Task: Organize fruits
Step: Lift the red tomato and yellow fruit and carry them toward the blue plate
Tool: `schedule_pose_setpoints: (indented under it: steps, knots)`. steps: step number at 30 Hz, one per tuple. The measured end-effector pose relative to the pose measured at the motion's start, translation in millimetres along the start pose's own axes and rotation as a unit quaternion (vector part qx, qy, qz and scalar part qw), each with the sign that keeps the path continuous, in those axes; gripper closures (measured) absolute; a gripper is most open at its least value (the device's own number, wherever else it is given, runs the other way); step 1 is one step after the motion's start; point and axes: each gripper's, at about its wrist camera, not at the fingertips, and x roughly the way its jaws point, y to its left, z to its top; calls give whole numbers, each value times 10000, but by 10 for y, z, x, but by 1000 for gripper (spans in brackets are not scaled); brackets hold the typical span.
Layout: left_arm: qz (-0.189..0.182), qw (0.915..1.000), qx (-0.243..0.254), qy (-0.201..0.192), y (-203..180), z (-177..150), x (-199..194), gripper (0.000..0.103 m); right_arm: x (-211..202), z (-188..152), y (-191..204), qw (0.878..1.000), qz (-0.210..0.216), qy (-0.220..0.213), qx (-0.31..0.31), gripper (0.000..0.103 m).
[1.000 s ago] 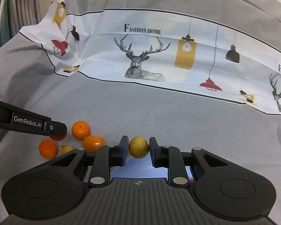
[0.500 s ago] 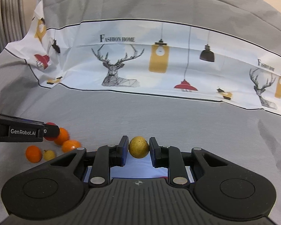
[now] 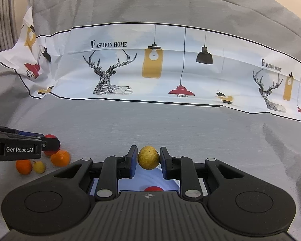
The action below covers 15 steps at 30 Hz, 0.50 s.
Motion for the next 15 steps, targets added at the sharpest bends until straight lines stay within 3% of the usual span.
schedule_pose_setpoints:
  steps: [15]
  knots:
    - [-198, 9995, 197, -154, -212, 13, 25, 72, 11, 10, -1, 9999, -126, 10, 61, 78]
